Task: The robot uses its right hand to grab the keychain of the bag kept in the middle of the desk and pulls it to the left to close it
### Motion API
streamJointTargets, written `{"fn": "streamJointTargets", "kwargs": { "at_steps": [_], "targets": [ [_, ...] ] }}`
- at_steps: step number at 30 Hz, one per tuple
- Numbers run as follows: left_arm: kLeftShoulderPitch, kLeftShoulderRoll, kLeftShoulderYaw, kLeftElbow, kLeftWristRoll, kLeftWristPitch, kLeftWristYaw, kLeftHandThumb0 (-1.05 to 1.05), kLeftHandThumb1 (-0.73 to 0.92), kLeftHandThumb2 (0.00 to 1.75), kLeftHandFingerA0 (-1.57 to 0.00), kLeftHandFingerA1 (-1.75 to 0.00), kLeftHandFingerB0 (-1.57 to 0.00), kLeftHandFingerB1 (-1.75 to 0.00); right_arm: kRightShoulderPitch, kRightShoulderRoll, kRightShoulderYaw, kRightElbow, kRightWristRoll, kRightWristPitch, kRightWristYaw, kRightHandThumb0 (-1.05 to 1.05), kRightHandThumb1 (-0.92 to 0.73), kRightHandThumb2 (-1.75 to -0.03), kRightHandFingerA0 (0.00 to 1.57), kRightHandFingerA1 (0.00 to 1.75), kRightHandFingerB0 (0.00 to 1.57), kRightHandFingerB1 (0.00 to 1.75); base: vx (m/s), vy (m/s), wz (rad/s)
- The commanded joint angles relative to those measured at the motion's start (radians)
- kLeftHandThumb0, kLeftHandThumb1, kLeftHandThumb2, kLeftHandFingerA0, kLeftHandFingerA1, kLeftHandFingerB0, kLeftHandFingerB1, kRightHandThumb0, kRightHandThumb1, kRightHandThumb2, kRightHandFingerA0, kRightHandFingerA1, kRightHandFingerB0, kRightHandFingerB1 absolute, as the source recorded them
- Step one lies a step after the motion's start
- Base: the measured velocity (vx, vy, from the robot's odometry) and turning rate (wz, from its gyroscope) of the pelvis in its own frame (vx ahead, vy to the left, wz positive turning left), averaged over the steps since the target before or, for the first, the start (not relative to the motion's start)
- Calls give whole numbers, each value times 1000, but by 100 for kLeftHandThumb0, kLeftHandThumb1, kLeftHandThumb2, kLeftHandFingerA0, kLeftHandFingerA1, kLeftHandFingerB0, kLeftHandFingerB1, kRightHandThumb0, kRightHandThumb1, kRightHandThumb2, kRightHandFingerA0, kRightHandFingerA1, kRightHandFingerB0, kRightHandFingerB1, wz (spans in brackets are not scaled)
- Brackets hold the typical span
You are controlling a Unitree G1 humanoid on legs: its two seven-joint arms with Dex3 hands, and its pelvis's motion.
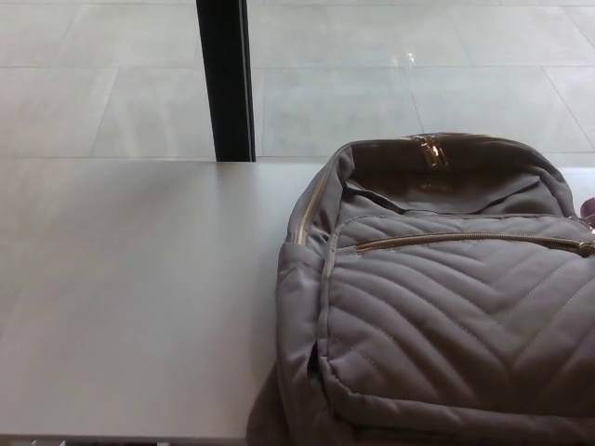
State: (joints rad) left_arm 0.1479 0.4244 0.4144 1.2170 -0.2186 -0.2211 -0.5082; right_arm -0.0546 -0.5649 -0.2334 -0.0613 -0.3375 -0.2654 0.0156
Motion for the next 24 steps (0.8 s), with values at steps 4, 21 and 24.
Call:
{"fn": "streamJointTargets", "kwargs": {
  "at_steps": [4,21,24],
  "targets": [
    [0,15,2,9,-6,-6,-1,-82,66,110,-46,-70,-31,-56,-127,35,165,-65,-38,163,117,1,-53,-107,83,175,74,154,0,0,0],
    [8,14,-15,-22,-2,-14,-20,-84,90,66,-49,-69,-35,-47,-448,231,478,56,-171,302,127,-11,-53,-111,88,175,72,161,0,0,0],
    [9,13,-21,-29,5,-15,-7,-85,91,67,-49,-69,-35,-48,-460,260,522,60,-198,326,138,-11,-53,-108,86,175,67,166,0,0,0]
  ]
}}
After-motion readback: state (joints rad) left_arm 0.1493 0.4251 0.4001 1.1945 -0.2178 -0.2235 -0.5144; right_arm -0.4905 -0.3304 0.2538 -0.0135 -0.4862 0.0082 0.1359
